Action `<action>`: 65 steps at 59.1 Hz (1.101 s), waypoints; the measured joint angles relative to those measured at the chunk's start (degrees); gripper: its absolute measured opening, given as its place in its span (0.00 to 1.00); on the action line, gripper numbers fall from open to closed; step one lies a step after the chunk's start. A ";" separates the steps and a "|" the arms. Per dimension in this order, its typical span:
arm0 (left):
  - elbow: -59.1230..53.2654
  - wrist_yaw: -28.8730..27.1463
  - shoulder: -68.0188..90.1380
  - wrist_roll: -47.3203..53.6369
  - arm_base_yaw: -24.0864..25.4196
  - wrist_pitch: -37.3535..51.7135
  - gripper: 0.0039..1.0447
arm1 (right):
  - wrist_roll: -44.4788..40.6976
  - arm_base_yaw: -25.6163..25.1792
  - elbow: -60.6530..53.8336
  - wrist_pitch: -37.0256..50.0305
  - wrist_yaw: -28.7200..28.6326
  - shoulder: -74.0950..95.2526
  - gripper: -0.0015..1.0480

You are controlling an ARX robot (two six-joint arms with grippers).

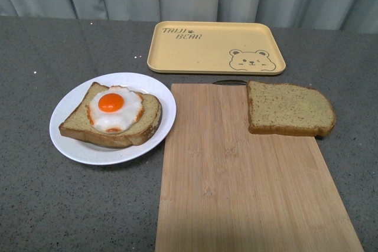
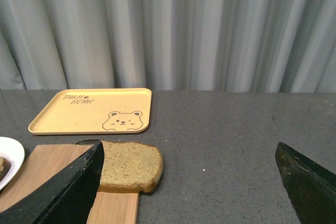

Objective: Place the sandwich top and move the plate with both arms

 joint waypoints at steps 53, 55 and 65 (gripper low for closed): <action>0.02 0.00 0.00 0.00 0.00 0.00 0.94 | 0.00 0.00 0.00 0.00 0.00 0.00 0.91; 0.02 0.00 0.00 0.00 0.00 0.00 0.94 | 0.00 0.00 0.00 0.00 0.00 0.00 0.91; 0.00 0.00 0.00 0.00 0.00 0.00 0.94 | 0.00 0.00 0.00 0.02 0.00 0.00 0.91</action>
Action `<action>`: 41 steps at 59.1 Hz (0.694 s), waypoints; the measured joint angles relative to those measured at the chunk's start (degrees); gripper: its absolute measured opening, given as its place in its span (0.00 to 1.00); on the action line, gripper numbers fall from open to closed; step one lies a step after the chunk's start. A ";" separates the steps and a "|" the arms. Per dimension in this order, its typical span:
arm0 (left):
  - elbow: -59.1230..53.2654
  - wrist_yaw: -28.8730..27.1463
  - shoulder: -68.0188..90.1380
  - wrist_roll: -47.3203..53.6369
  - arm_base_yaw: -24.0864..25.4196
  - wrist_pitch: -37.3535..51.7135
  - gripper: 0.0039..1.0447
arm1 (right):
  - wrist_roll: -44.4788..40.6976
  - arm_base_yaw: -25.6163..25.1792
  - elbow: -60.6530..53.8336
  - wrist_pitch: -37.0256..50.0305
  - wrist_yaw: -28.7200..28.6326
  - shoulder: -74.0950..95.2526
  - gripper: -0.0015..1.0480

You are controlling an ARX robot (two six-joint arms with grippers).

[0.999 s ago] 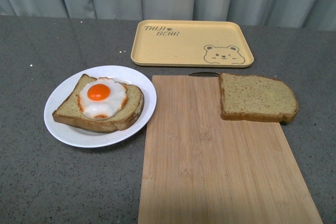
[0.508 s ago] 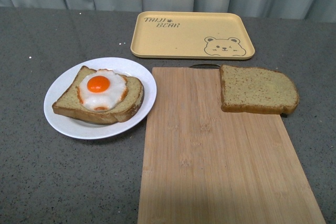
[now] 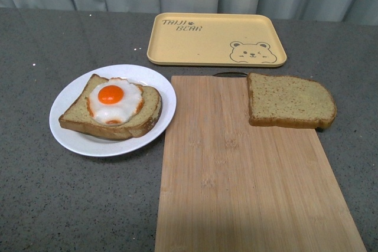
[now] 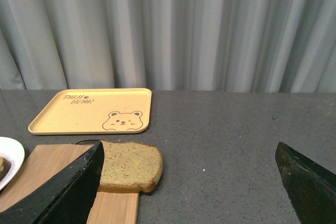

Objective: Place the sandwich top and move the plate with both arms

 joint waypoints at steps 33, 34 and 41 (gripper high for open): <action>0.00 0.00 0.00 0.00 0.00 0.00 0.94 | 0.00 0.00 0.00 -0.02 0.00 0.00 0.91; 0.00 0.00 0.00 0.00 0.00 0.00 0.94 | 0.00 0.00 0.00 -0.02 0.00 0.00 0.91; 0.02 0.00 0.00 0.00 0.00 0.00 0.94 | 0.00 0.00 0.00 -0.02 0.00 0.00 0.91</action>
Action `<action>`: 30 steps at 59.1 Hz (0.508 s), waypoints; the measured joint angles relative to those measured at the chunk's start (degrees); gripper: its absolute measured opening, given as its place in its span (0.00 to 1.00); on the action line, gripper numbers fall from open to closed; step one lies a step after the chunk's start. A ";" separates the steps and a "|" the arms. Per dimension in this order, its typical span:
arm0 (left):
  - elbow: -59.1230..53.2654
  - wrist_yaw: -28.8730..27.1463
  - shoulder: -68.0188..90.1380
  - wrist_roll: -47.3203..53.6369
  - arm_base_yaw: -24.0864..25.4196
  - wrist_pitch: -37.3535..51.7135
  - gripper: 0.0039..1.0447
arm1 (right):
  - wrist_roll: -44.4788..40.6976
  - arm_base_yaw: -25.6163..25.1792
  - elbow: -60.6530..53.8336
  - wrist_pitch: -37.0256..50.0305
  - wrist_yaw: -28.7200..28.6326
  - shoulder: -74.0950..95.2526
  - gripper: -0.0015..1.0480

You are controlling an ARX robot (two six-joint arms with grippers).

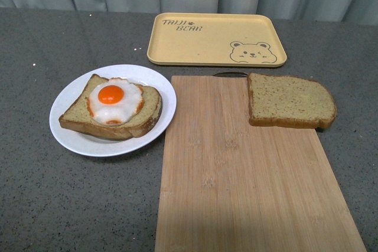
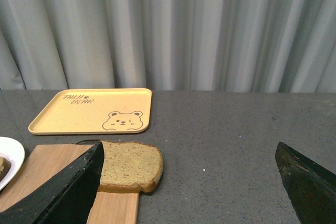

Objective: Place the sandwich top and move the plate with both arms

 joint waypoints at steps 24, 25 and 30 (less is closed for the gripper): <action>-0.02 0.04 -0.02 0.00 0.02 0.00 0.94 | -12.61 0.72 2.75 13.33 22.86 25.55 0.91; -0.02 0.09 -0.02 0.00 0.02 0.00 0.94 | -12.61 0.13 3.02 14.32 22.03 27.30 0.91; -0.02 0.13 -0.02 0.00 0.02 0.00 0.94 | -11.80 -5.35 6.99 22.53 13.22 44.72 0.91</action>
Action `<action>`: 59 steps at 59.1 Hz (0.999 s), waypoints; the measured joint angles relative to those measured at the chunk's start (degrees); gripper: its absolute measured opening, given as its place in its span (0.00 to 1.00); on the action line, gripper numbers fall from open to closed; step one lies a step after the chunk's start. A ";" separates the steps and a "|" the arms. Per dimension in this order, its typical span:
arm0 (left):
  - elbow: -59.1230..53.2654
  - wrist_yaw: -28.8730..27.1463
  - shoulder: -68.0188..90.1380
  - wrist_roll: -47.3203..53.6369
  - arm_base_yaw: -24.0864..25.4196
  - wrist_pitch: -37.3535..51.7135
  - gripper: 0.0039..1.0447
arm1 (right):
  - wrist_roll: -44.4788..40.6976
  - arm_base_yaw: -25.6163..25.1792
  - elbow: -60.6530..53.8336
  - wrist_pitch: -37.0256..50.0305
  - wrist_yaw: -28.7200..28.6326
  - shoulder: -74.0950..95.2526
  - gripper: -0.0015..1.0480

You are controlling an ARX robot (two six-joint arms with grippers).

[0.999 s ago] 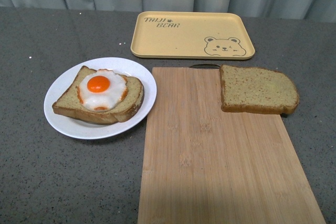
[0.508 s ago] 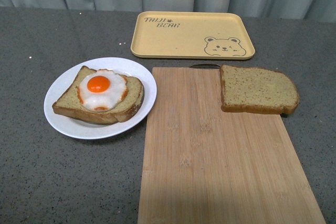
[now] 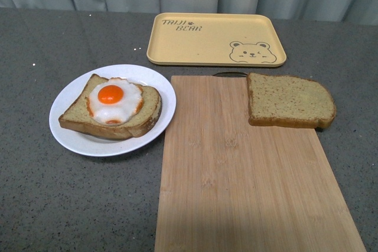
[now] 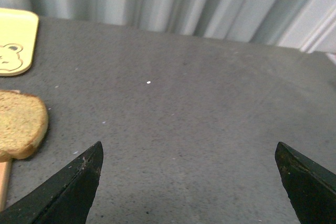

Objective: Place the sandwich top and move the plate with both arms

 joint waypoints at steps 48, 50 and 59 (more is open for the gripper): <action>0.00 -0.02 0.00 0.00 0.00 0.00 0.94 | 24.65 -4.48 38.99 -9.09 -41.48 68.00 0.91; 0.00 -0.02 0.00 0.00 0.00 0.00 0.94 | 25.40 -4.09 39.76 -8.98 -41.62 68.85 0.91; 0.00 -0.02 0.00 0.00 0.00 0.00 0.94 | 28.28 -1.62 46.07 -9.77 -42.07 74.07 0.91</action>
